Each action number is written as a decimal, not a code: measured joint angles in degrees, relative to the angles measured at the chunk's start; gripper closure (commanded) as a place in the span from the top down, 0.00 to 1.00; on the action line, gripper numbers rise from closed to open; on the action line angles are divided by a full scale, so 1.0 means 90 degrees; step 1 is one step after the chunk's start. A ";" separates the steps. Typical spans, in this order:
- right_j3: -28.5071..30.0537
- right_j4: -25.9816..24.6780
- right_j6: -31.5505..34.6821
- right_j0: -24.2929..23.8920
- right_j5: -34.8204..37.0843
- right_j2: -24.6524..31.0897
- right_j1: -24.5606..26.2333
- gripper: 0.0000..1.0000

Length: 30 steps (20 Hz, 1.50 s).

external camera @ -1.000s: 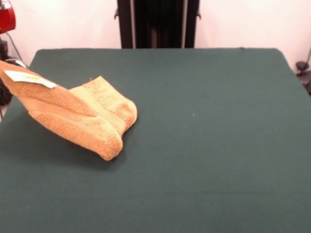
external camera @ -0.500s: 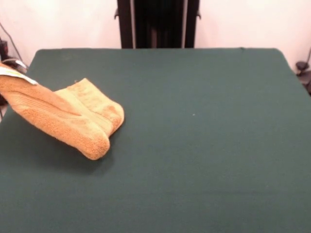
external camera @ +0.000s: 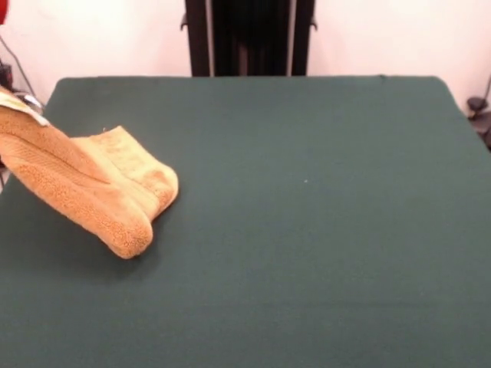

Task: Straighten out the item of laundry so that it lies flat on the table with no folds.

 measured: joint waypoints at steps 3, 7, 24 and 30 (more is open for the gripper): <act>0.0028 -0.0488 0.0996 0.0976 -0.0020 -0.0666 -0.0428 0.00; 0.0200 -0.0582 0.2861 0.2370 -0.0025 -0.1401 -0.1072 0.00; 0.1176 0.2793 0.3386 0.1527 -0.0069 -0.2055 -0.3218 0.00; 0.1175 0.2479 0.3388 0.2501 -0.0070 -0.2529 -0.3222 0.00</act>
